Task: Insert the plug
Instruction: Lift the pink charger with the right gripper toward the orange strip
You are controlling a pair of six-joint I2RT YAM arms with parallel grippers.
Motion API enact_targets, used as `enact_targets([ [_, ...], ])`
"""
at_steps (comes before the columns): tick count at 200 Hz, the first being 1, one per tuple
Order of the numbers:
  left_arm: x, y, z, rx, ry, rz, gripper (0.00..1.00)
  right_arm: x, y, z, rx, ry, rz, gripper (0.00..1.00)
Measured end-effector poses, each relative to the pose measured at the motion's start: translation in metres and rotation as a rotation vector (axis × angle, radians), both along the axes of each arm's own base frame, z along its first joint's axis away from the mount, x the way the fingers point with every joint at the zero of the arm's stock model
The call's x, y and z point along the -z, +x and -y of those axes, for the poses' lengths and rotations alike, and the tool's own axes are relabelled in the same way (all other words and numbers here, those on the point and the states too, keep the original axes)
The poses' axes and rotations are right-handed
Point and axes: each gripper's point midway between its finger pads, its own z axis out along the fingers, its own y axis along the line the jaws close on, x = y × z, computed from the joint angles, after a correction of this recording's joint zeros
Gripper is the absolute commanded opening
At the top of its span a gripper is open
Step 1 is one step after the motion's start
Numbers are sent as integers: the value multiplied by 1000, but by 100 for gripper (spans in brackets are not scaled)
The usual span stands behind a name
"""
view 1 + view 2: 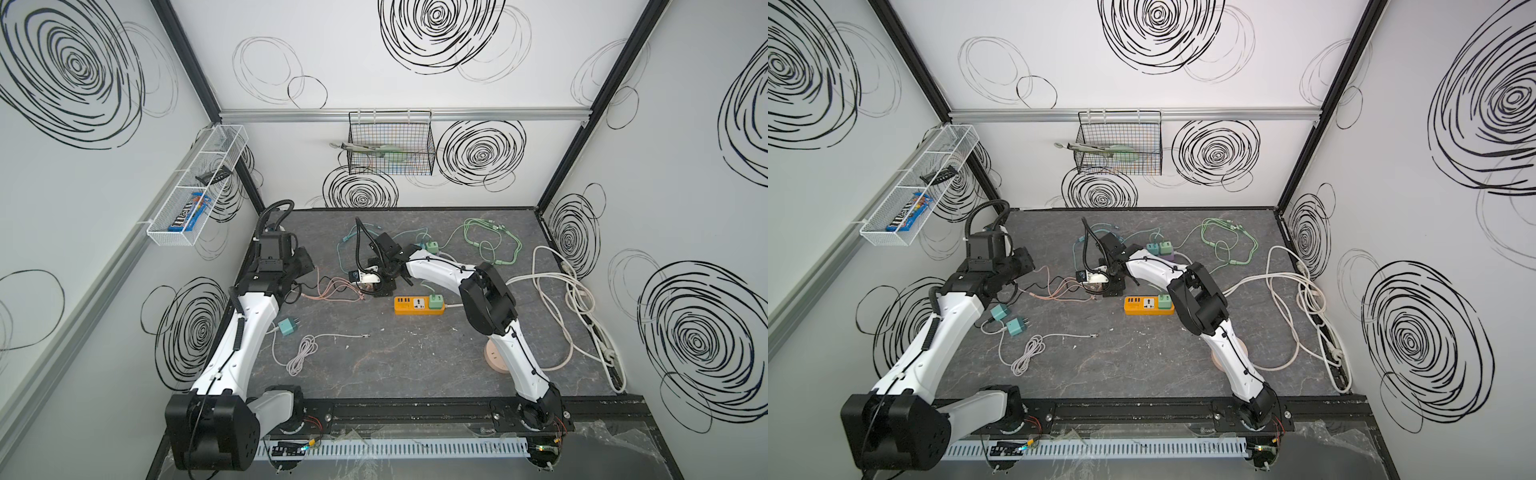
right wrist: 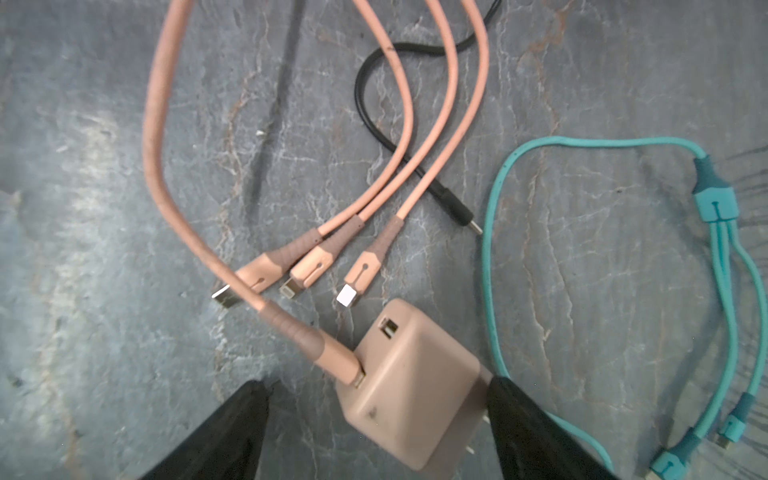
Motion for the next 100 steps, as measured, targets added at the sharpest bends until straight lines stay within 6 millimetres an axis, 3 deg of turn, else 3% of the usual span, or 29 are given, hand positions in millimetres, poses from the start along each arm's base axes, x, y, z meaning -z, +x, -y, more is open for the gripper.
enact_targets([
  [22,0,0,-1,5,16,-2,0,-2,-14,4,-3,10,-58,80],
  [68,2,1,-1,15,29,-10,0,-10,-87,26,7,-3,-245,86],
  [100,2,1,0,21,30,-11,0,-11,-104,29,28,0,-281,88],
])
